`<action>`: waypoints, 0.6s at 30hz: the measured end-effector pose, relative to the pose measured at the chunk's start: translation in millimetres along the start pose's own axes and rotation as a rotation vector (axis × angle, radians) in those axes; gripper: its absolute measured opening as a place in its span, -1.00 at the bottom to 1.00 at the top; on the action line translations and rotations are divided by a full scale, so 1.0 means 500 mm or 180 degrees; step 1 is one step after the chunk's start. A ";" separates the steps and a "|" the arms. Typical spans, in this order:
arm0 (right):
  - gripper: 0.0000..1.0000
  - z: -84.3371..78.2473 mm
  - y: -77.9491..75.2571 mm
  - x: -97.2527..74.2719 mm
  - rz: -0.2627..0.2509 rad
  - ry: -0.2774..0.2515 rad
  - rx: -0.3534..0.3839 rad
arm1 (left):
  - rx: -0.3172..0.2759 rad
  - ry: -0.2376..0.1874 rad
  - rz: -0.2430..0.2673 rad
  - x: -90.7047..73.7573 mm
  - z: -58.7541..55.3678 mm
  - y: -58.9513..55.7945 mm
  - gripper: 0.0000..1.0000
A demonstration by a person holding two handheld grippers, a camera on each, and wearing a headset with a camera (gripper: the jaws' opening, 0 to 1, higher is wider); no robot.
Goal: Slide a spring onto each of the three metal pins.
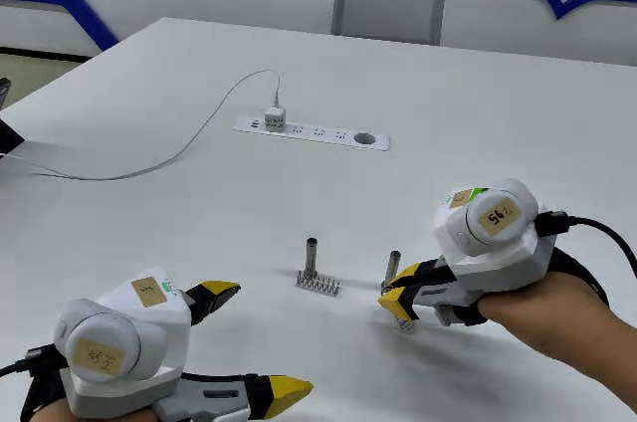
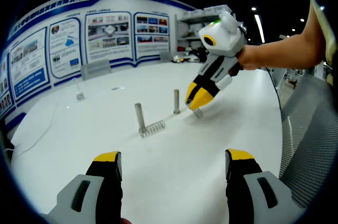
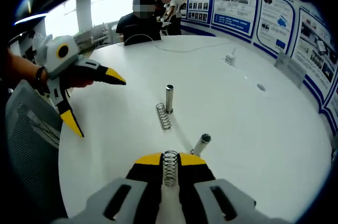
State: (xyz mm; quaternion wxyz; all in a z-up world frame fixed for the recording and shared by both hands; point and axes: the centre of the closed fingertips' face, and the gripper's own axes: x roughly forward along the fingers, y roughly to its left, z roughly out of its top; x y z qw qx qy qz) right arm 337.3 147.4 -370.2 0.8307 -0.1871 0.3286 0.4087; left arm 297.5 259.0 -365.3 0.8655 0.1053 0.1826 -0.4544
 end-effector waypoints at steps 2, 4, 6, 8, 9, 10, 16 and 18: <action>-0.76 -0.002 -0.001 -0.003 -0.0009 -0.0012 0.0021 | 0.0002 -0.0001 0.0002 0.000 0.001 0.000 0.64; -0.76 -0.003 -0.002 -0.006 -0.0018 -0.0028 0.0040 | 0.0004 -0.0003 0.0003 -0.001 0.001 0.000 0.64; -0.76 -0.003 -0.002 -0.010 -0.0024 -0.0048 0.0061 | 0.0004 -0.0003 0.0007 -0.001 0.001 0.001 0.64; -0.76 -0.003 -0.002 -0.014 -0.0031 -0.0066 0.0076 | 0.0004 -0.0003 0.0006 -0.001 0.001 0.001 0.64; -0.76 -0.002 -0.002 -0.016 -0.0037 -0.0081 0.0091 | 0.0009 0.0001 0.0005 -0.001 0.001 0.001 0.64; -0.76 -0.002 -0.003 -0.018 -0.0039 -0.0089 0.0098 | 0.0010 0.0003 0.0004 0.000 0.001 0.000 0.64; -0.76 -0.005 -0.006 -0.025 -0.0070 -0.0131 0.0153 | 0.0014 -0.0003 -0.0002 0.002 0.002 -0.002 0.64; -0.76 -0.004 -0.007 -0.028 -0.0082 -0.0150 0.0164 | 0.0015 -0.0004 -0.0002 0.002 0.002 -0.003 0.64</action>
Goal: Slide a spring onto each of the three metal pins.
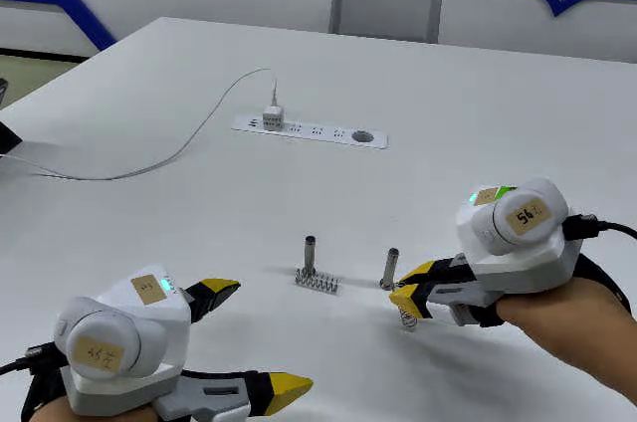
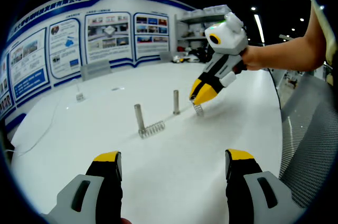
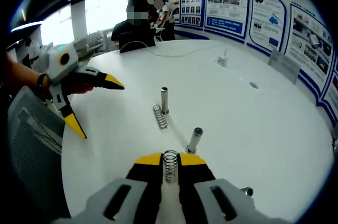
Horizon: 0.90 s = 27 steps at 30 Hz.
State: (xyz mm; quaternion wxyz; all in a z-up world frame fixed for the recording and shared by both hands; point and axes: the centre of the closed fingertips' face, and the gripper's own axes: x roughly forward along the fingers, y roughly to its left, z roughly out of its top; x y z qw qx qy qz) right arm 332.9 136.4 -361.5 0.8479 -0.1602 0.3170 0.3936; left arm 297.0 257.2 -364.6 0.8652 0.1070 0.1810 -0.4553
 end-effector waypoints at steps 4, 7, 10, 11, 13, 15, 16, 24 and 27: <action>-0.76 0.016 -0.001 -0.011 -0.0012 -0.0122 0.0043 | -0.0001 -0.0001 0.0006 -0.001 0.000 0.001 0.64; -0.76 0.028 -0.003 -0.018 -0.0019 -0.0199 0.0076 | -0.0004 -0.0002 0.0011 -0.002 0.000 0.002 0.64; -0.76 0.038 -0.006 -0.024 -0.0040 -0.0270 0.0079 | -0.0001 -0.0005 0.0007 -0.002 0.001 0.001 0.64; -0.76 0.042 -0.008 -0.026 -0.0051 -0.0302 0.0073 | 0.0001 -0.0003 0.0007 -0.001 0.001 0.001 0.64; -0.76 0.048 -0.009 -0.028 -0.0064 -0.0341 0.0077 | 0.0000 -0.0003 0.0006 -0.002 0.001 0.000 0.64; -0.76 0.054 -0.011 -0.031 -0.0077 -0.0384 0.0076 | 0.0004 -0.0002 0.0005 -0.002 0.001 0.000 0.64; -0.76 0.060 -0.011 -0.033 -0.0073 -0.0419 0.0084 | 0.0006 0.0002 0.0005 -0.002 0.001 0.000 0.64; -0.76 0.095 -0.017 -0.044 -0.0117 -0.0641 0.0071 | 0.0009 0.0002 0.0002 -0.002 0.002 0.000 0.64; -0.76 0.104 -0.020 -0.046 -0.0147 -0.0695 0.0042 | 0.0013 0.0005 -0.0001 -0.002 0.002 -0.001 0.64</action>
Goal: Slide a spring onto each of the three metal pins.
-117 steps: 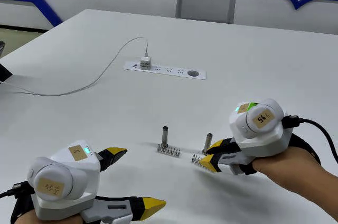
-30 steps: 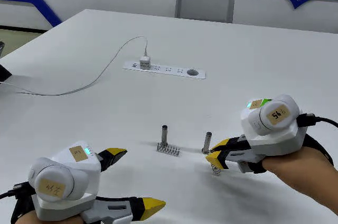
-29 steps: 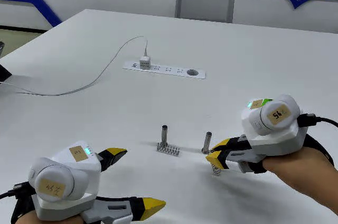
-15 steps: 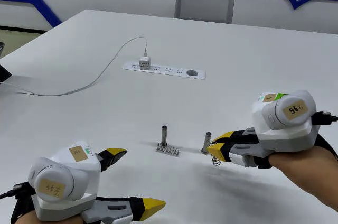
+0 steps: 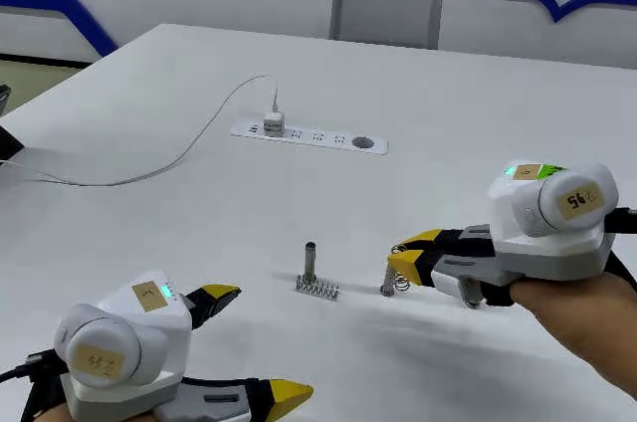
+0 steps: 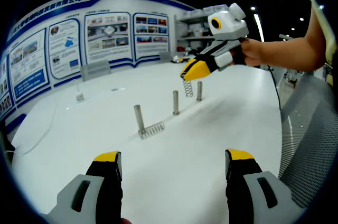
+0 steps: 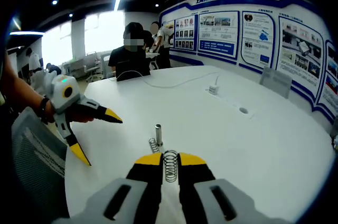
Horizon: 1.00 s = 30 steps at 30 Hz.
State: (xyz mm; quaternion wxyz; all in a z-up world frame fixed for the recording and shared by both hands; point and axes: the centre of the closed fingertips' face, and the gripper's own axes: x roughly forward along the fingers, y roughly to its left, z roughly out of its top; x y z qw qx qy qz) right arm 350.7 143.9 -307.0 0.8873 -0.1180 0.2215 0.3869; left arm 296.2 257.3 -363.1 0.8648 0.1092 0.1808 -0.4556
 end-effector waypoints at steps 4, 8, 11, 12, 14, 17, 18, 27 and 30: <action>-0.76 0.014 -0.005 -0.001 -0.0024 -0.0081 -0.0025 | -0.0005 0.0001 0.0003 -0.001 0.000 0.000 0.64; -0.76 0.025 -0.012 0.000 -0.0052 -0.0141 -0.0002 | -0.0006 0.0000 0.0004 -0.001 0.000 -0.001 0.64; -0.76 0.035 -0.019 0.002 -0.0078 -0.0219 0.0025 | -0.0008 0.0003 0.0003 -0.001 -0.001 -0.002 0.64; -0.76 0.037 -0.020 0.003 -0.0082 -0.0238 0.0035 | -0.0008 0.0005 0.0002 -0.001 -0.002 -0.002 0.64; -0.76 0.040 -0.025 0.005 -0.0097 -0.0274 0.0059 | -0.0011 0.0007 0.0000 -0.001 -0.003 -0.002 0.64; -0.76 0.044 -0.031 0.007 -0.0124 -0.0320 0.0093 | -0.0013 0.0007 0.0007 -0.002 -0.003 -0.002 0.63; -0.76 0.045 -0.033 0.008 -0.0131 -0.0330 0.0107 | -0.0015 0.0007 0.0008 -0.002 -0.003 -0.002 0.63; -0.76 0.038 -0.052 0.021 -0.0157 -0.0374 0.0295 | -0.0022 0.0014 0.0015 -0.001 -0.005 -0.001 0.63; -0.76 0.035 -0.053 0.024 -0.0164 -0.0366 0.0305 | -0.0024 0.0014 0.0015 -0.001 -0.006 -0.001 0.63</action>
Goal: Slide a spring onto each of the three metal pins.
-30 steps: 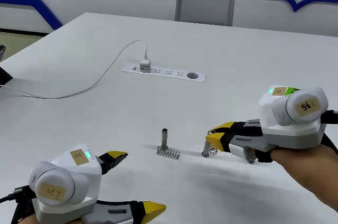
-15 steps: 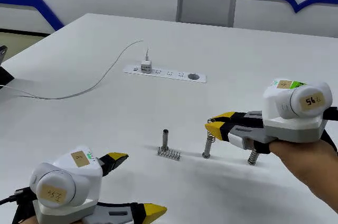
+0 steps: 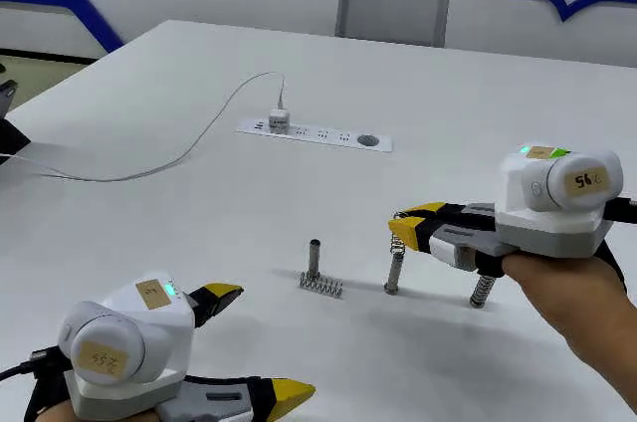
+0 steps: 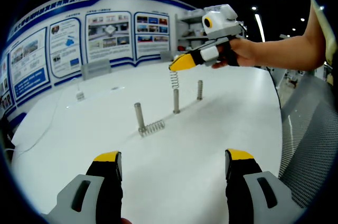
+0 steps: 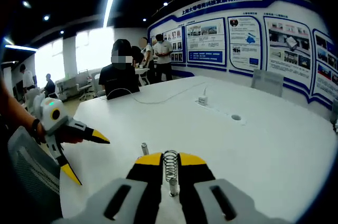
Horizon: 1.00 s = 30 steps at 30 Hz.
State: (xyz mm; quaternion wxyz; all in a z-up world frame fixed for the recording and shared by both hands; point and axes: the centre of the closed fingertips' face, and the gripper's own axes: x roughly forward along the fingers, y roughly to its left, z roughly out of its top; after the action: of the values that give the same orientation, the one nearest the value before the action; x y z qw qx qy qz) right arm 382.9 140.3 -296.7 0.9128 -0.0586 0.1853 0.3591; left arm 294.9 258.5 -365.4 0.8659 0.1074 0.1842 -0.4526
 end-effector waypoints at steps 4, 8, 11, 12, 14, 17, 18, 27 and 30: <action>-0.76 -0.008 -0.006 0.004 -0.0013 0.0007 0.0040 | -0.0008 0.0002 0.0009 0.000 -0.002 0.002 0.63; -0.76 -0.013 -0.007 0.005 -0.0012 0.0004 0.0072 | -0.0009 0.0010 0.0010 -0.001 -0.004 0.002 0.63; -0.76 -0.017 -0.008 0.007 -0.0016 0.0006 0.0082 | -0.0010 0.0016 0.0012 0.000 -0.005 0.001 0.63; -0.76 -0.018 -0.007 0.007 -0.0011 0.0007 0.0097 | -0.0010 0.0015 0.0012 0.000 -0.004 0.001 0.63; -0.76 -0.022 -0.007 0.007 -0.0011 0.0008 0.0096 | -0.0008 0.0018 0.0011 0.000 -0.005 0.001 0.63; -0.76 -0.028 -0.006 0.007 -0.0011 0.0010 0.0105 | -0.0006 0.0022 0.0011 0.000 -0.005 0.001 0.63; -0.76 -0.029 -0.005 0.006 -0.0012 0.0012 0.0106 | -0.0006 0.0022 0.0010 0.000 -0.005 0.001 0.63; -0.76 -0.048 -0.002 0.006 -0.0019 0.0069 0.0107 | -0.0006 0.0034 0.0004 0.001 -0.007 0.000 0.62; -0.76 -0.054 0.000 0.010 -0.0016 0.0101 0.0076 | -0.0008 0.0035 0.0003 0.002 -0.007 -0.001 0.62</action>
State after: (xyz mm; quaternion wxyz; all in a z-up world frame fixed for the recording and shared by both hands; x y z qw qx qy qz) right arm 378.3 136.7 -323.5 0.9113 -0.0540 0.2039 0.3536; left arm 294.3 258.9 -369.1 0.8651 0.1089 0.1895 -0.4514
